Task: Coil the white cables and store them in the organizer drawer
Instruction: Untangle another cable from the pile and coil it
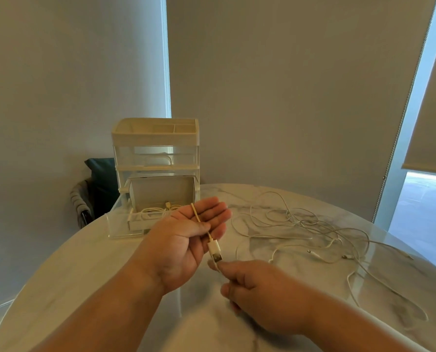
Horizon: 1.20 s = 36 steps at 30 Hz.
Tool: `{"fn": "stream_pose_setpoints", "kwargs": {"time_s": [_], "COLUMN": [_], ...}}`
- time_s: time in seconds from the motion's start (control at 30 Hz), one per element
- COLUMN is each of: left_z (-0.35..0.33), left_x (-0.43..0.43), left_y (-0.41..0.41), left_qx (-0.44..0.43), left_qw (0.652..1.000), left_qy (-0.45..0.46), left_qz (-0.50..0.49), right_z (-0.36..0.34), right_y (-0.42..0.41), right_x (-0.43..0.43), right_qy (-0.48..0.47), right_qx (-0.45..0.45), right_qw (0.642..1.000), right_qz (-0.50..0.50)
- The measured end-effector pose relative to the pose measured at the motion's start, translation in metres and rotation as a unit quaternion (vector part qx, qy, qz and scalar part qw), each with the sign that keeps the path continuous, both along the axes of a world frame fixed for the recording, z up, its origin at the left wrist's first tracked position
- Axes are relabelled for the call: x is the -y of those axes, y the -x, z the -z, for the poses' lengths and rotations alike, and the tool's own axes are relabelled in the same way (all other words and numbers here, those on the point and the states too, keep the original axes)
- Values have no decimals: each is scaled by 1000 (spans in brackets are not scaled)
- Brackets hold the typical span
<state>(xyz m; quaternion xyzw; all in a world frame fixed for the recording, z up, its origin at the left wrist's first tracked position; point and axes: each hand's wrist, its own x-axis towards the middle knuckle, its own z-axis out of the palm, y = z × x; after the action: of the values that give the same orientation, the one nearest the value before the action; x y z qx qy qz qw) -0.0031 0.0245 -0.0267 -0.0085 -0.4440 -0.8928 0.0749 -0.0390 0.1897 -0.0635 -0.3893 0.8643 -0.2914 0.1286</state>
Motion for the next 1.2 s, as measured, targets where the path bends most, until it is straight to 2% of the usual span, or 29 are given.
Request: {"fn": "stream_pose_setpoints", "kwargs": {"time_s": [0.07, 0.13, 0.23, 0.3, 0.4, 0.53, 0.63, 0.7, 0.87, 0.9, 1.03, 1.07, 1.13, 1.2], "left_z": [4, 7, 11, 15, 17, 13, 13, 13, 12, 11, 9, 8, 9, 12], "left_x": [-1, -1, -4, -6, -9, -10, -7, -6, -14, -15, -16, -17, -19, -22], "left_y": [4, 6, 6, 4, -1, -8, -8, -7, -8, -9, -12, -13, -14, -13], "left_qx": [14, 15, -9, -41, -92, -156, -143, -133, -95, -86, -55, -49, -43, -37], "left_qw": [1000, 997, 983, 957, 908, 794, 723, 702, 694, 706, 792, 804, 795, 762], "left_qy": [14, 52, 170, 270, 389, 563, 659, 688, 709, 699, 607, 593, 604, 646], "left_qz": [-23, -47, -74, -92, -127, -169, -147, -127, -79, -69, -18, 1, 28, 37], "right_z": [-3, -5, -6, -7, -11, -24, -36, -43, -50, -50, -52, -52, -51, -50], "right_y": [-4, -7, -8, -9, -11, -11, -14, -14, -10, -9, -5, -5, -5, -6], "right_x": [1, 2, 1, 1, -3, -12, -20, -26, -35, -35, -38, -38, -38, -35], "right_qy": [-54, -67, -77, -66, -26, 19, 59, 93, 159, 160, 162, 161, 154, 148], "right_qx": [-55, -71, -73, -59, -29, -80, -114, -125, -104, -112, -151, -159, -174, -190], "right_qw": [997, 995, 994, 996, 999, 995, 986, 979, 970, 969, 961, 960, 960, 961], "right_qz": [-15, -13, 0, 8, 24, 59, 102, 135, 150, 150, 164, 164, 154, 140]}}
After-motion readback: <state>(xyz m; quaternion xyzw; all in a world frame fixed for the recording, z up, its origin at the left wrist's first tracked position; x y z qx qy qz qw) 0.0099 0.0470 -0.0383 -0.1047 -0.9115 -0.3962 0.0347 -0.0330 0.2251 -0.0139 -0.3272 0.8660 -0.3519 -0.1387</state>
